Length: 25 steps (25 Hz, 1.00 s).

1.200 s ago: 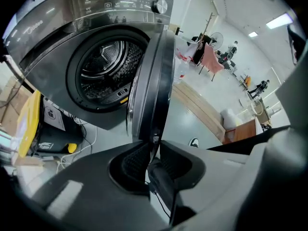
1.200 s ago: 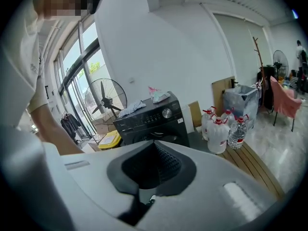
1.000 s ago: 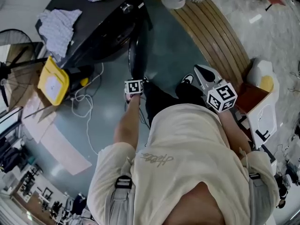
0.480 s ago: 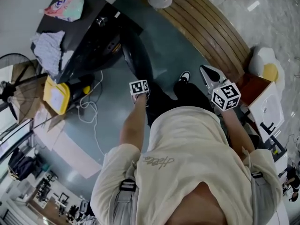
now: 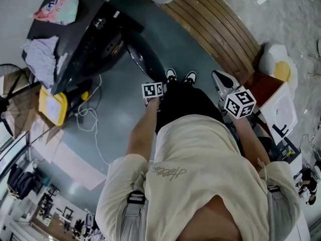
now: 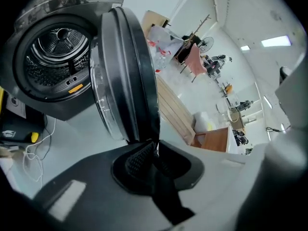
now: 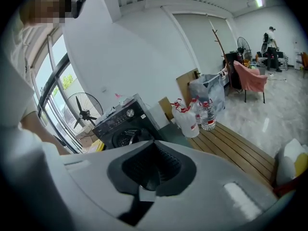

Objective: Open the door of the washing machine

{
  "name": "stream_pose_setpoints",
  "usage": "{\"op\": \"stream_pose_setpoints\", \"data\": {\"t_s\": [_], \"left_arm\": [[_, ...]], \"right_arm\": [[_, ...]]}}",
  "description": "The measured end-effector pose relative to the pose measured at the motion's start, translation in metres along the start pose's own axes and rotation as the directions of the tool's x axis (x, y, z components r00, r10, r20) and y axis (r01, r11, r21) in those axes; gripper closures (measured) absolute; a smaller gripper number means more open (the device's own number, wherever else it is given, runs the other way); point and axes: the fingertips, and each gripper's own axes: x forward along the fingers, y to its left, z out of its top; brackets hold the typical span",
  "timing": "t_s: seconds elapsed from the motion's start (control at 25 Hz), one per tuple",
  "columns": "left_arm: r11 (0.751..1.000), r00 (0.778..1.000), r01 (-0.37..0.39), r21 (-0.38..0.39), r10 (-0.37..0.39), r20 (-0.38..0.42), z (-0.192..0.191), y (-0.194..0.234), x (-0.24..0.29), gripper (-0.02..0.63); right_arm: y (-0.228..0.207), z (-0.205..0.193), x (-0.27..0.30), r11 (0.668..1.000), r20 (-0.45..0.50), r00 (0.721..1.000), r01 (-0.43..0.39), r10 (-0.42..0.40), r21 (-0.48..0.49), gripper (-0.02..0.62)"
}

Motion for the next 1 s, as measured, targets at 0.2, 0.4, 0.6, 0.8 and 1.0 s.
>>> {"op": "stream_pose_setpoints", "data": {"t_s": [0.2,0.4,0.6,0.8,1.0], "left_arm": [[0.996,0.997,0.072,0.052,-0.07,-0.044,0.004,-0.02,0.008,0.597],[0.986,0.987,0.138,0.091,-0.13,-0.089,0.017,-0.042,0.018,0.6],[0.976,0.979,0.176,0.126,-0.159,-0.13,0.028,-0.067,0.031,0.6],[0.966,0.974,0.193,0.171,-0.169,-0.149,0.052,-0.091,0.045,0.598],[0.966,0.974,0.193,0.172,-0.168,-0.153,0.077,-0.116,0.052,0.598]], "right_arm": [[0.005,0.013,0.008,0.999,-0.004,0.999,0.036,-0.036,0.0,0.594],[0.008,0.035,0.013,0.997,0.033,0.998,0.06,-0.059,-0.038,0.594],[-0.008,0.034,0.008,0.995,-0.002,0.996,0.085,-0.086,-0.057,0.594],[-0.046,0.042,0.017,0.998,-0.031,0.998,0.054,-0.055,-0.034,0.594],[-0.085,0.071,0.034,0.999,-0.043,0.999,-0.025,0.023,-0.036,0.594]]}}
